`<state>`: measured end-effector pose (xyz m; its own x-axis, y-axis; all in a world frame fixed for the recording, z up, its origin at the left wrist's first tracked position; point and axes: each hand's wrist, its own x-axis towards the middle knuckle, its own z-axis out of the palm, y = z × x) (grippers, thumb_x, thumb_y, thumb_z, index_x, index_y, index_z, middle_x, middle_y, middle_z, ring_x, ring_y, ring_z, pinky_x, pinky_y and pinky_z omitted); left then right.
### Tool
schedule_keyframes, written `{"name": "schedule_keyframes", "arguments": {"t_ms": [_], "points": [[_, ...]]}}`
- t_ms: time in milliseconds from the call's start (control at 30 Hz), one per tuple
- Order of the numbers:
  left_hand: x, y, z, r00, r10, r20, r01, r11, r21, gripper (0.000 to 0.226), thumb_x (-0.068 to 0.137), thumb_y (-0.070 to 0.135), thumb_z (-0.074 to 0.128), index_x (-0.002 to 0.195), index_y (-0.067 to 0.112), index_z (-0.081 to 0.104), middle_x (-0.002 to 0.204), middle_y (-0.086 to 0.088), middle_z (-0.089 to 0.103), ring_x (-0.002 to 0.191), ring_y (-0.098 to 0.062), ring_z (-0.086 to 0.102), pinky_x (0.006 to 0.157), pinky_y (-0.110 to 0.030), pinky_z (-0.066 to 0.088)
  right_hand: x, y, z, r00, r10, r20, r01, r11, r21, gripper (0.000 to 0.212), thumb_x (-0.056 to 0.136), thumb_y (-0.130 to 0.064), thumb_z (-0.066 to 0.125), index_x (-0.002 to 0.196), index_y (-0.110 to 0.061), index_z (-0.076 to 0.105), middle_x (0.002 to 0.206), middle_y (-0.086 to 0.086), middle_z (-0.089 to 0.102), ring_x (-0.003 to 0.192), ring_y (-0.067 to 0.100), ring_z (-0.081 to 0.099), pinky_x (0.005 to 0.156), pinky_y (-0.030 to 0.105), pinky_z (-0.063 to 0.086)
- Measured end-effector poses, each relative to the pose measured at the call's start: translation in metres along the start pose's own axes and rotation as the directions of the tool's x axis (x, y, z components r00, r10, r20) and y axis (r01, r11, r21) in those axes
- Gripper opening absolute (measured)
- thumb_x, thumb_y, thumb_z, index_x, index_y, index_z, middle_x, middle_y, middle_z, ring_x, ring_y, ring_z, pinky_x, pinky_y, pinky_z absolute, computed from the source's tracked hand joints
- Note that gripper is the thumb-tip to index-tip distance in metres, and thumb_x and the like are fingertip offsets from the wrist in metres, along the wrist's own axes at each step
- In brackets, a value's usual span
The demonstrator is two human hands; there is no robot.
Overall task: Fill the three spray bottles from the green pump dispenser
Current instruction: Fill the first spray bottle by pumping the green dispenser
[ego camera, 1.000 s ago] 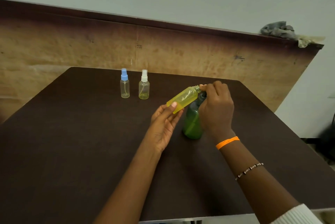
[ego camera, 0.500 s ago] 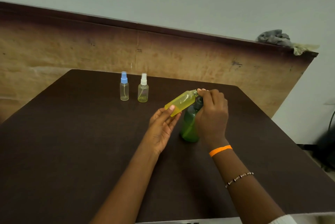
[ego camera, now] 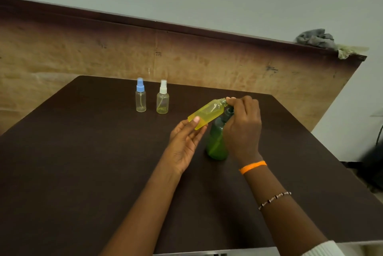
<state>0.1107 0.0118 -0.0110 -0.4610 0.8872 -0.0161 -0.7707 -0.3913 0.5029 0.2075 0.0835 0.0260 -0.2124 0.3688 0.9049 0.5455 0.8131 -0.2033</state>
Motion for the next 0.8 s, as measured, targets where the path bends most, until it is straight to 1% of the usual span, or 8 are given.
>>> {"name": "schedule_keyframes", "arguments": {"t_ms": [67, 167, 267, 333, 433, 567, 700, 800], "points": [[-0.001, 0.000, 0.001, 1.000, -0.001, -0.003, 0.001, 1.000, 0.003, 0.008, 0.086, 0.004, 0.055, 0.094, 0.006, 0.056, 0.088, -0.006, 0.072, 0.084, -0.014, 0.070, 0.075, -0.021, 0.056, 0.007, 0.001, -0.002, 0.999, -0.024, 0.031, 0.025, 0.999, -0.023, 0.026, 0.082, -0.001, 0.039, 0.075, 0.004, 0.063, 0.071, 0.016, 0.056, 0.065, 0.033, 0.052, 0.054, 0.041, 0.047], [-0.001, 0.000, 0.002, 1.000, 0.004, 0.007, -0.004, 1.000, 0.003, 0.008, 0.085, 0.003, 0.055, 0.093, 0.006, 0.054, 0.083, -0.004, 0.074, 0.082, -0.013, 0.071, 0.073, -0.021, 0.057, 0.024, -0.001, -0.014, 0.990, -0.063, 0.127, 0.070, 0.996, -0.055, 0.026, 0.073, -0.003, 0.038, 0.071, 0.000, 0.064, 0.071, 0.014, 0.058, 0.066, 0.033, 0.056, 0.053, 0.032, 0.045], [-0.002, 0.001, 0.002, 1.000, 0.016, 0.018, -0.016, 1.000, 0.004, 0.014, 0.080, 0.005, 0.058, 0.093, 0.006, 0.053, 0.084, -0.004, 0.073, 0.082, -0.013, 0.070, 0.072, -0.021, 0.057, 0.037, -0.001, -0.019, 0.976, 0.060, 0.210, -0.044, 0.996, -0.078, 0.023, 0.078, 0.001, 0.045, 0.079, -0.002, 0.068, 0.082, 0.013, 0.061, 0.078, 0.032, 0.057, 0.057, 0.027, 0.033], [-0.001, 0.001, 0.001, 1.000, 0.020, 0.013, -0.020, 1.000, 0.011, 0.016, 0.079, 0.006, 0.059, 0.094, 0.007, 0.053, 0.085, -0.004, 0.073, 0.083, -0.013, 0.070, 0.071, -0.020, 0.056, 0.029, -0.002, -0.016, 0.985, 0.052, 0.166, -0.043, 0.998, -0.056, 0.024, 0.079, 0.000, 0.042, 0.080, 0.001, 0.066, 0.082, 0.015, 0.060, 0.076, 0.032, 0.057, 0.056, 0.027, 0.034], [0.000, -0.001, 0.001, 1.000, 0.009, 0.004, -0.009, 1.000, 0.019, 0.011, 0.083, 0.005, 0.057, 0.094, 0.006, 0.055, 0.085, -0.004, 0.073, 0.083, -0.013, 0.070, 0.074, -0.021, 0.056, 0.011, -0.003, -0.010, 0.993, -0.025, 0.116, 0.031, 0.998, -0.048, 0.029, 0.078, -0.006, 0.036, 0.077, 0.005, 0.063, 0.076, 0.017, 0.058, 0.070, 0.033, 0.055, 0.057, 0.032, 0.041], [-0.003, -0.002, 0.003, 1.000, 0.002, 0.000, -0.002, 1.000, 0.026, 0.008, 0.085, 0.004, 0.056, 0.092, 0.007, 0.054, 0.083, -0.003, 0.074, 0.082, -0.013, 0.071, 0.074, -0.020, 0.056, 0.024, 0.000, -0.017, 0.980, -0.031, 0.197, 0.046, 0.996, -0.074, 0.019, 0.072, -0.001, 0.044, 0.072, 0.003, 0.062, 0.075, 0.016, 0.059, 0.068, 0.033, 0.057, 0.053, 0.025, 0.036], [-0.004, -0.001, 0.004, 1.000, 0.006, 0.014, -0.006, 1.000, 0.022, 0.009, 0.084, 0.005, 0.056, 0.091, 0.007, 0.053, 0.083, -0.003, 0.074, 0.081, -0.013, 0.071, 0.070, -0.019, 0.056, 0.038, 0.000, -0.024, 0.946, 0.063, 0.319, -0.029, 0.994, -0.110, 0.026, 0.083, 0.002, 0.045, 0.092, -0.001, 0.069, 0.095, 0.012, 0.061, 0.089, 0.031, 0.055, 0.061, 0.029, 0.034], [-0.003, -0.001, 0.005, 1.000, 0.002, 0.002, -0.002, 1.000, 0.013, 0.010, 0.083, 0.004, 0.056, 0.093, 0.007, 0.055, 0.083, -0.004, 0.074, 0.081, -0.013, 0.071, 0.072, -0.020, 0.057, 0.026, -0.001, -0.019, 0.975, 0.046, 0.219, -0.040, 0.999, -0.034, 0.031, 0.083, -0.003, 0.039, 0.091, 0.002, 0.068, 0.090, 0.014, 0.060, 0.084, 0.029, 0.054, 0.059, 0.030, 0.037]]}}
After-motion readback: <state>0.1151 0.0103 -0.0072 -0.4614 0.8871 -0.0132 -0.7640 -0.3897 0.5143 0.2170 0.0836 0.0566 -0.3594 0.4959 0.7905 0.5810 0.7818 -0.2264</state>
